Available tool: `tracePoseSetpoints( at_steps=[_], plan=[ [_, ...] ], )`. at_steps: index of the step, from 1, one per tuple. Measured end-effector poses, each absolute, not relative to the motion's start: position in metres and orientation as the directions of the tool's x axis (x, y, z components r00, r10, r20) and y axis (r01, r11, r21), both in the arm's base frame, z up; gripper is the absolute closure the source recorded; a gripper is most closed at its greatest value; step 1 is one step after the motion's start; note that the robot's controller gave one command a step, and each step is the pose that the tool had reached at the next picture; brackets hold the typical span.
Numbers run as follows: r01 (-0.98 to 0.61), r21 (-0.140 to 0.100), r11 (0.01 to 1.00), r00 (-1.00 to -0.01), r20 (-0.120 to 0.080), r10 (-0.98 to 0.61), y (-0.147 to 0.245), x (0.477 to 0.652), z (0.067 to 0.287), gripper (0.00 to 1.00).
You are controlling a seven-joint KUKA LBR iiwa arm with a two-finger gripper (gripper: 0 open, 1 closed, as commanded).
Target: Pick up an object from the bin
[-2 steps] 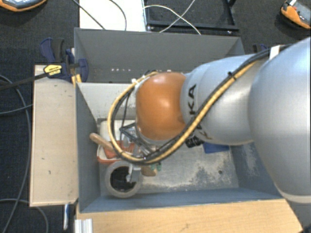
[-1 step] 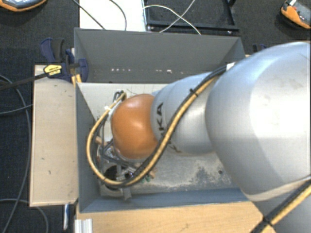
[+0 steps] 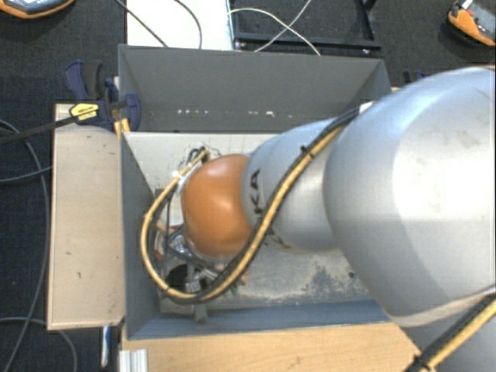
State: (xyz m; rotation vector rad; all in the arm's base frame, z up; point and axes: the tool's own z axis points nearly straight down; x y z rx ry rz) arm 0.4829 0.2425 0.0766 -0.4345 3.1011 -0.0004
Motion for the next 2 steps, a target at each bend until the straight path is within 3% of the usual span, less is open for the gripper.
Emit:
tracePoseSetpoints(
  at_steps=[1,2],
  plan=[
    [-0.371,-0.003,0.929,-0.929,0.008,-0.371,0.2468,0.4896,0.0790,0.00],
    [-0.273,-0.002,0.962,-0.962,-0.011,-0.273,0.2420,0.4847,0.0799,0.00]
  ],
)
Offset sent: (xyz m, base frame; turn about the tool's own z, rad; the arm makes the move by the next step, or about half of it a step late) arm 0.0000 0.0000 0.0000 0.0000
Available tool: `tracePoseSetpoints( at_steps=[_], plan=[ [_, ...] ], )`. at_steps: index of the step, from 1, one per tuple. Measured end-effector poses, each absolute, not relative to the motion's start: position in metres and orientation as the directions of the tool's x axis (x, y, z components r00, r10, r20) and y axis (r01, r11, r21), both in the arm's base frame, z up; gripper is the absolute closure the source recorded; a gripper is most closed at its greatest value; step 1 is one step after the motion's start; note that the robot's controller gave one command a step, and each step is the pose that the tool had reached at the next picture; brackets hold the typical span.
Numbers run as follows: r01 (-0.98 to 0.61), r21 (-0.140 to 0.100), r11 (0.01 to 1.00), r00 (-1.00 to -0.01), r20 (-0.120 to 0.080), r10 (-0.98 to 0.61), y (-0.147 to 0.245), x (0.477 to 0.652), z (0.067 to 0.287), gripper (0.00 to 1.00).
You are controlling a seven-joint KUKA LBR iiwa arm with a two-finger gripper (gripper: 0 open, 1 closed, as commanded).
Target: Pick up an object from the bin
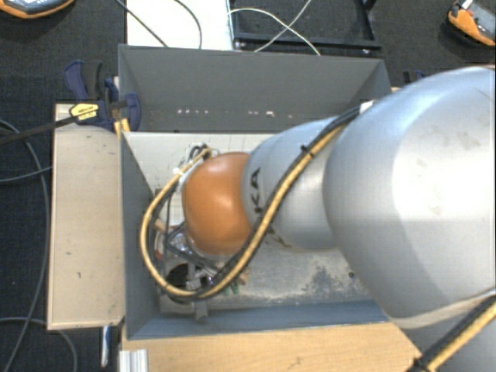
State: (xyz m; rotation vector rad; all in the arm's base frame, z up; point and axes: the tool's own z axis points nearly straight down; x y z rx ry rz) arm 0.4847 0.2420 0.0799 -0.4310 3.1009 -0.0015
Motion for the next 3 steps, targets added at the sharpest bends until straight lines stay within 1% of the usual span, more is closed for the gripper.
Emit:
tracePoseSetpoints(
  at_steps=[1,3],
  plan=[
    [-0.366,-0.007,0.931,-0.931,0.007,-0.366,0.2446,0.4917,0.0814,1.00],
    [-0.364,-0.007,0.932,-0.932,0.006,-0.364,0.2444,0.4916,0.0857,1.00]
  ],
)
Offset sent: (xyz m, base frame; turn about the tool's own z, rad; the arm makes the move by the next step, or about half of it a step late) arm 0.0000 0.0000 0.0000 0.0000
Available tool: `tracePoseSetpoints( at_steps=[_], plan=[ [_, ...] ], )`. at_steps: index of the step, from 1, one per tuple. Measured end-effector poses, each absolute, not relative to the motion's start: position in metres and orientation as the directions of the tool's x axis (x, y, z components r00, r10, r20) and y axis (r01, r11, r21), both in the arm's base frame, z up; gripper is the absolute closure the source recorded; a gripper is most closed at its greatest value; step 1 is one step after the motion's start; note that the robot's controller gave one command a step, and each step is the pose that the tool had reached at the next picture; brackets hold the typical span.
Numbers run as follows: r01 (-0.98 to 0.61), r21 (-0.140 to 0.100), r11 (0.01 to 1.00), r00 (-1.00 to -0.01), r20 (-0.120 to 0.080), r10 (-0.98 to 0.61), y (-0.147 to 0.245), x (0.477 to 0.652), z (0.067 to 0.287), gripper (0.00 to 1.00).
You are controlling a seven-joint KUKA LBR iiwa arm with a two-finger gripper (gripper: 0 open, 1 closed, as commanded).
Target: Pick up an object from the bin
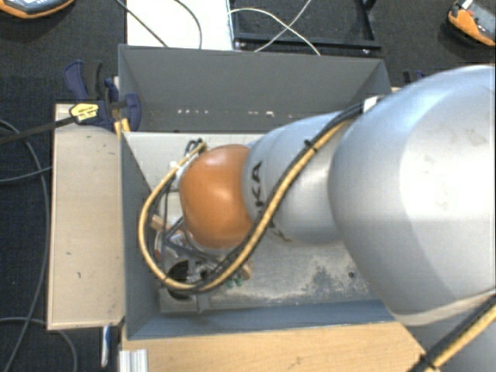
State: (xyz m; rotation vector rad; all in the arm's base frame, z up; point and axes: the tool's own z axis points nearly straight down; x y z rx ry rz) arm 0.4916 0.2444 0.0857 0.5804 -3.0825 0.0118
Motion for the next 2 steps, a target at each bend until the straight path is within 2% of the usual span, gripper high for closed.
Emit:
tracePoseSetpoints(
  at_steps=[1,2],
  plan=[
    [-0.363,-0.005,0.932,-0.932,0.007,-0.363,0.245,0.491,0.095,1.00],
    [-0.362,-0.005,0.932,-0.932,-0.001,-0.362,0.246,0.493,0.106,1.00]
  ],
)
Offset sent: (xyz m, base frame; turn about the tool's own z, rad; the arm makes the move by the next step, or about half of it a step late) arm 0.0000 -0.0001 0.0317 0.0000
